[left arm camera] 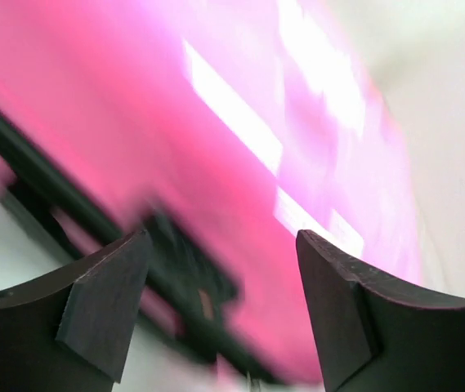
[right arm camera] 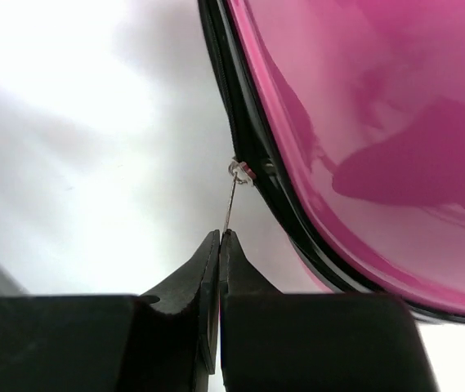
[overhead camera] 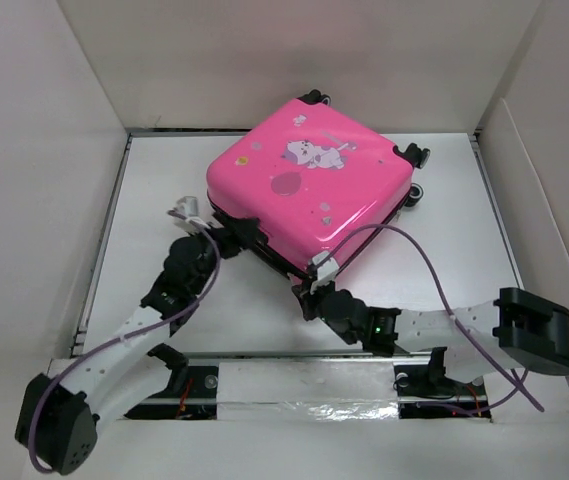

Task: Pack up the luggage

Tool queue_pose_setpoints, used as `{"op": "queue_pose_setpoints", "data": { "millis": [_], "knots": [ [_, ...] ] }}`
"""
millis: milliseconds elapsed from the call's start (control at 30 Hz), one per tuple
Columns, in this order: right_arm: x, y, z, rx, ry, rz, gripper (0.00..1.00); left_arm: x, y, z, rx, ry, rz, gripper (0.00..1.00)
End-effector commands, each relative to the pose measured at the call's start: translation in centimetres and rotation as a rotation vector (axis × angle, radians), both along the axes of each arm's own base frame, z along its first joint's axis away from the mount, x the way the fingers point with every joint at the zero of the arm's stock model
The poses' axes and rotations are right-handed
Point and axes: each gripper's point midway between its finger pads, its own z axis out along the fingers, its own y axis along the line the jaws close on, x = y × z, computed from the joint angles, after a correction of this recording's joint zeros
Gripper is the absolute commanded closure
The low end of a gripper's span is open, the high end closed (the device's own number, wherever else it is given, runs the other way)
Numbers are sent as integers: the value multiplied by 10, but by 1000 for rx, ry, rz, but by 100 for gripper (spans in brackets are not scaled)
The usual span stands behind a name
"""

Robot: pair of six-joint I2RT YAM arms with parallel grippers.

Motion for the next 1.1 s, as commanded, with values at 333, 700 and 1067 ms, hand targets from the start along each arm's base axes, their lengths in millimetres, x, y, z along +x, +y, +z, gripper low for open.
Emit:
{"op": "queue_pose_setpoints", "data": {
  "millis": [333, 700, 1067],
  "knots": [
    [-75, 2, 52, 203, 45, 387, 100, 104, 149, 71, -285, -77, 410, 31],
    [-67, 0, 44, 176, 34, 345, 100, 158, 110, -16, -240, 174, 255, 37],
    [-36, -72, 66, 51, -40, 235, 100, 60, -18, -50, -66, 176, 8, 39]
  ]
}}
